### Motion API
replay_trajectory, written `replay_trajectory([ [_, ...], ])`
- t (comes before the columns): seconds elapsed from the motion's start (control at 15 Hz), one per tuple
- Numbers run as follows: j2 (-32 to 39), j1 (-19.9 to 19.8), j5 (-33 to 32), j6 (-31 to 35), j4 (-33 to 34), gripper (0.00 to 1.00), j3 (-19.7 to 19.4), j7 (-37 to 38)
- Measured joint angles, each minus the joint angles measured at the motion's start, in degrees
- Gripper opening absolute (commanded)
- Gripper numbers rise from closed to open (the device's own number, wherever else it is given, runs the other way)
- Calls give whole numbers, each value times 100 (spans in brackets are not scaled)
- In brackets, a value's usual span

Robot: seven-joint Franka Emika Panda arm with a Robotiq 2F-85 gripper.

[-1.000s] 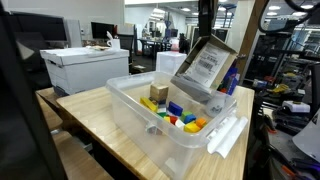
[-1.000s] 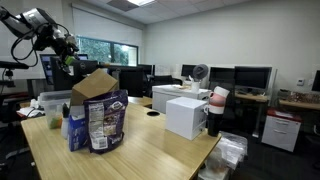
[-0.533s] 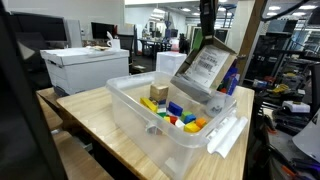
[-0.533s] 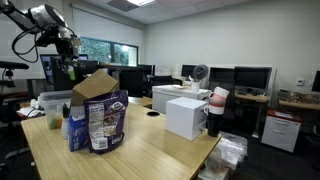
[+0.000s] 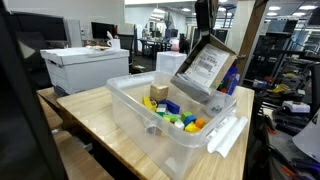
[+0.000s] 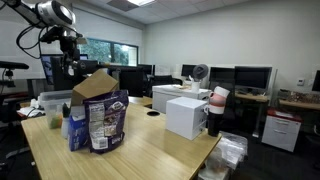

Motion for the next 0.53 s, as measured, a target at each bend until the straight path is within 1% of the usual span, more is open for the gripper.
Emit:
replay_trajectory([
  [0.13, -10, -121, -660, 108, -203, 100, -76, 607],
  [0.2, -16, -141, -806, 133, -240, 100, -98, 728],
  [0.27, -99, -239, -1151, 213, -411, 100, -169, 1029],
  [0.53, -483, -481, -1690, 443, -777, 100, -339, 1627],
])
